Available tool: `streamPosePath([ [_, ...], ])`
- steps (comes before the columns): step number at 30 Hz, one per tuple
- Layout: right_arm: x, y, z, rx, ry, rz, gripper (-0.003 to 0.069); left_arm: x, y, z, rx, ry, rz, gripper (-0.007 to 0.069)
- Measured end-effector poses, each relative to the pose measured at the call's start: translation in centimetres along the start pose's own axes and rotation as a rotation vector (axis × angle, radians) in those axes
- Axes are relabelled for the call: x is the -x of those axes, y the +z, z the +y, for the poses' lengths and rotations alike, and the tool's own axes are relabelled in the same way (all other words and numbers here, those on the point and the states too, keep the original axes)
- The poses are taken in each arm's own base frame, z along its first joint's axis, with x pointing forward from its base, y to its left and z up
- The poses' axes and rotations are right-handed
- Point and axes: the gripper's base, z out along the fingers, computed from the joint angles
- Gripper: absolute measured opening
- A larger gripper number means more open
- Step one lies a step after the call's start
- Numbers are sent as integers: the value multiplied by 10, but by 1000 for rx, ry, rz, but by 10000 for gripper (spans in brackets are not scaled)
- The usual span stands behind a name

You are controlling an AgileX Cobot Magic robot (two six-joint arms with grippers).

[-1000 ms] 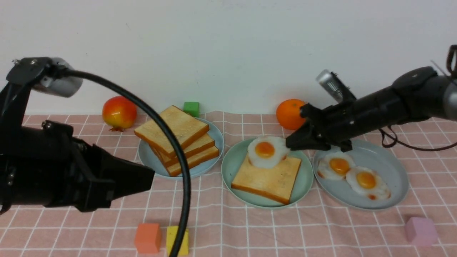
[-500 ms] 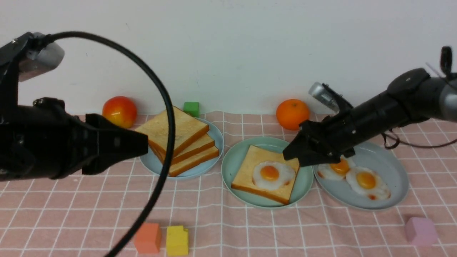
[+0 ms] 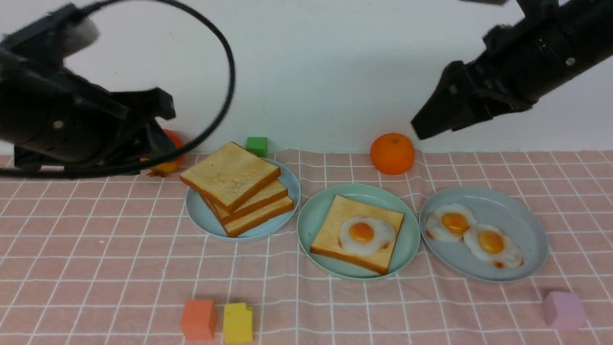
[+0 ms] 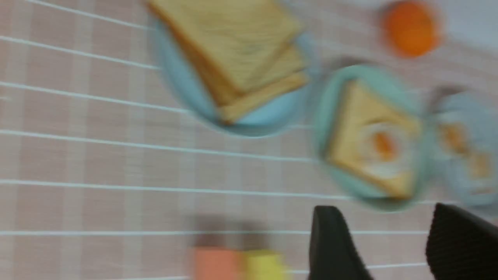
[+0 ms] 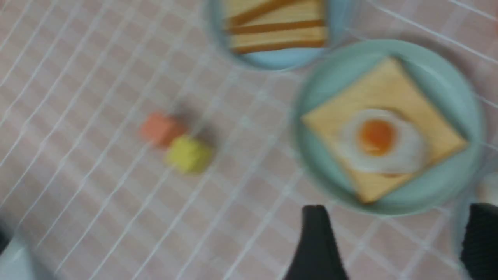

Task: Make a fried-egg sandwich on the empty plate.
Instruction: Use the left arm to grab a slice of bread

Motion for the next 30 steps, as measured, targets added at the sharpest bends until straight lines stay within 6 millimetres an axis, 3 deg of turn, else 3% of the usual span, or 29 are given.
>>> streamPosePath([
  [3, -4, -7, 53, 81, -121, 10, 432, 13, 33, 16, 72, 18, 33, 407],
  [5, -13, -5, 74, 123, -155, 40, 418, 21, 50, 34, 95, 14, 41, 408],
  [8, -28, 0, 88, 152, -183, 90, 413, 30, 73, 59, 94, -16, 64, 409],
  [12, -49, 13, 91, 142, -194, 141, 413, 35, 106, 88, 38, -89, 89, 409],
  [20, -76, 27, 90, 169, -238, 168, 413, 41, 165, 115, -70, -201, -7, 409],
  [30, -76, 26, 96, 235, -212, 145, 413, 52, 213, 131, -87, -207, -65, 409],
])
